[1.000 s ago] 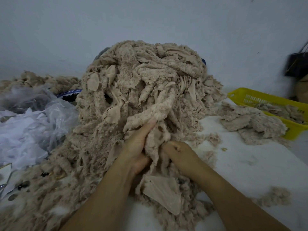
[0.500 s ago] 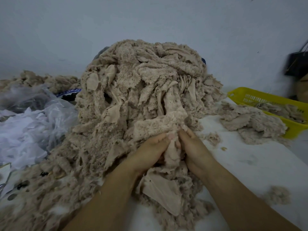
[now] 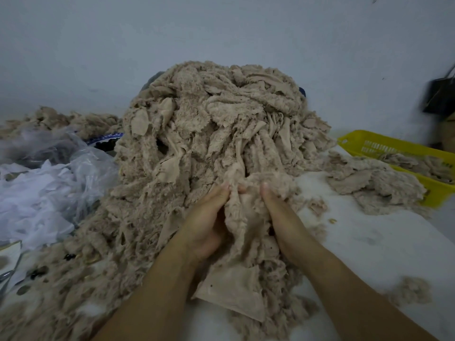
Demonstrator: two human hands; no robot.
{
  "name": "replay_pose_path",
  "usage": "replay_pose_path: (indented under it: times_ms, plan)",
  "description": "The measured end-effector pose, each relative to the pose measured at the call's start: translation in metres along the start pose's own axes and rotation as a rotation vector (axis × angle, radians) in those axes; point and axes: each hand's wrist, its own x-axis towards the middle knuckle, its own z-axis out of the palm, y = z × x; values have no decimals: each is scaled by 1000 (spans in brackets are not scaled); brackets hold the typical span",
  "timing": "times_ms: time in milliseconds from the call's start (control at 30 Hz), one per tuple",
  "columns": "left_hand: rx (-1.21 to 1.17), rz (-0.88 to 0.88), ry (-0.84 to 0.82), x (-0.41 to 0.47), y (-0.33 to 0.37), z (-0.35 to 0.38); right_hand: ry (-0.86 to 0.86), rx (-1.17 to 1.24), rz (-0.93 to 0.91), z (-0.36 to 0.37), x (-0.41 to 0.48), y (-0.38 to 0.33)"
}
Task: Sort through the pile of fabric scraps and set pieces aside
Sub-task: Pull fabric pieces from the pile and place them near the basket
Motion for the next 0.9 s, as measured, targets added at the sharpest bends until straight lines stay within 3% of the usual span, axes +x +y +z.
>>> replay_pose_path:
  times_ms: [200, 400, 567, 767, 900]
  plan:
    - [-34, -100, 23, 0, 2, 5, 0, -8, -72, 3, -5, -6]
    - [111, -151, 20, -1, -7, 7, -12, -105, -204, 7, -6, -9]
    - [197, -190, -47, -2, -9, 10, 75, 114, -153, 4, -1, -4]
    - [156, -236, -67, -6, -7, 10, 484, 225, -29, -28, 19, -2]
    - [-125, -159, 40, -1, 2, 7, 523, 114, -38, -35, 16, -2]
